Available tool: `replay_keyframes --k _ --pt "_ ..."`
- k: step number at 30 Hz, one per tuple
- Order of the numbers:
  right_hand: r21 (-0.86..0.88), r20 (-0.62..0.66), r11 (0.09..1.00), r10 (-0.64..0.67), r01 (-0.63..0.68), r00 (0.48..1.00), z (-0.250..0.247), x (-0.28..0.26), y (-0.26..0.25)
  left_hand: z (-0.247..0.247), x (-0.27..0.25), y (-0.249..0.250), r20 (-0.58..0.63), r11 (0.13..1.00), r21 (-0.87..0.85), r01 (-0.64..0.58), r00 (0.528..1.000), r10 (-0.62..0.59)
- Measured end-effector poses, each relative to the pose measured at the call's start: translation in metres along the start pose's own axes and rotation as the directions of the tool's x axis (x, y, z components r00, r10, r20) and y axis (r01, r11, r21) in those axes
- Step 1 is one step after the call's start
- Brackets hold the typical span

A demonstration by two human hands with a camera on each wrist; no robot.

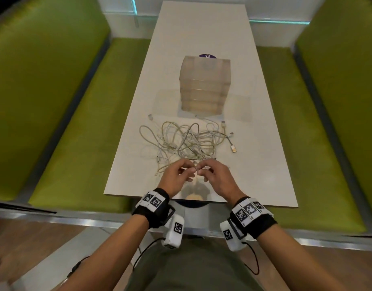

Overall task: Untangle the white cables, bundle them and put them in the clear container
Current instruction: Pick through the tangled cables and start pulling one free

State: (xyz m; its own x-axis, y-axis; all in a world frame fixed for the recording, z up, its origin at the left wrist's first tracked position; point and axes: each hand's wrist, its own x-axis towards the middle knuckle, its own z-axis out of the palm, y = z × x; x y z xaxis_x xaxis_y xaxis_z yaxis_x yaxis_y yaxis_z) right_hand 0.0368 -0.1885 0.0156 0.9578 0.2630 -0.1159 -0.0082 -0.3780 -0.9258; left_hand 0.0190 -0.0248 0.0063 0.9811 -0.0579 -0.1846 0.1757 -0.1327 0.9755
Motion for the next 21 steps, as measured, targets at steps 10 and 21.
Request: replay_keyframes --k 10,21 --pt "0.078 0.015 0.997 0.019 -0.020 1.000 0.003 0.000 -0.004 0.008 -0.001 0.007 -0.030 0.990 -0.144 0.000 1.000 -0.004" --pt "-0.577 0.057 0.797 -0.174 0.175 0.983 -0.010 0.025 0.001 -0.004 -0.006 0.040 -0.030 0.867 -0.498 -0.023 1.000 0.009"
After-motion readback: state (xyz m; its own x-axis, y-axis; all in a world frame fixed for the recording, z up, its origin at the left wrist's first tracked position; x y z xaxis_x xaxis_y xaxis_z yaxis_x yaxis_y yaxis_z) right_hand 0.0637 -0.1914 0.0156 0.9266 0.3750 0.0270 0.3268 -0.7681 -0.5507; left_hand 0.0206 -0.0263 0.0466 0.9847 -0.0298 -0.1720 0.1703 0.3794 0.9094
